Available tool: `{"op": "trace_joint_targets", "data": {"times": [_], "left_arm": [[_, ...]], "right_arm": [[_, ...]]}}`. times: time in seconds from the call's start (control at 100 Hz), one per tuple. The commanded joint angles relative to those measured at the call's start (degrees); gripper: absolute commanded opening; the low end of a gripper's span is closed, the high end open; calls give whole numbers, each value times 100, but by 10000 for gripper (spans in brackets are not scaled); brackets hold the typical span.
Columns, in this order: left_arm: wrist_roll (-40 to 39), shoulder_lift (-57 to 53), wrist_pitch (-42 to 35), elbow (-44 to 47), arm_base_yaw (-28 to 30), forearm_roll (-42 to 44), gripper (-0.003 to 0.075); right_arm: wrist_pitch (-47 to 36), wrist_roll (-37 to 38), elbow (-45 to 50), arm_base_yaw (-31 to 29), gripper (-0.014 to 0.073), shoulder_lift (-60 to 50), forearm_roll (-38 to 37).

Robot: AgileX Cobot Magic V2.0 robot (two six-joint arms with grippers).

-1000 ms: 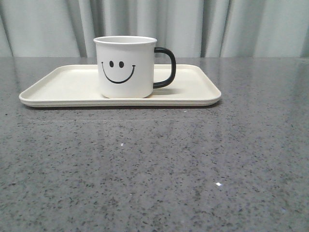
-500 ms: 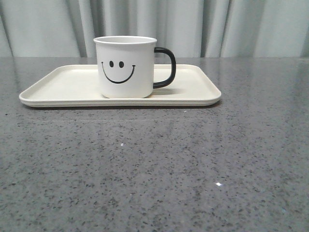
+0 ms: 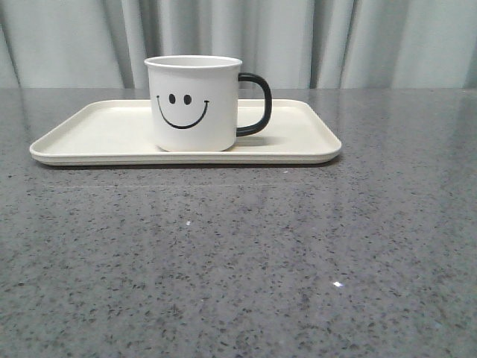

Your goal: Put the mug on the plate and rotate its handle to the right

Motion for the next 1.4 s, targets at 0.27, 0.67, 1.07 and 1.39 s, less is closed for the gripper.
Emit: {"op": "trace_joint_targets", "data": {"times": [0.27,0.67,1.07,1.39], "left_arm": [[20,-471,-2115,417,17,-5,-20],[20,-2402,-4375,2982,337,207,-20],[20,-3507,-4365,3873,444,482,-20],[20,-3751,-4168,3975,444,730,-20]], "right_arm": [[-316,14,-146,-44,-67,-16,98],[-316,14,-146,-44,-67,-16,98],[-316,14,-146,-44,-67,-16,98],[-316,14,-146,-44,-67,-16,98]]}}
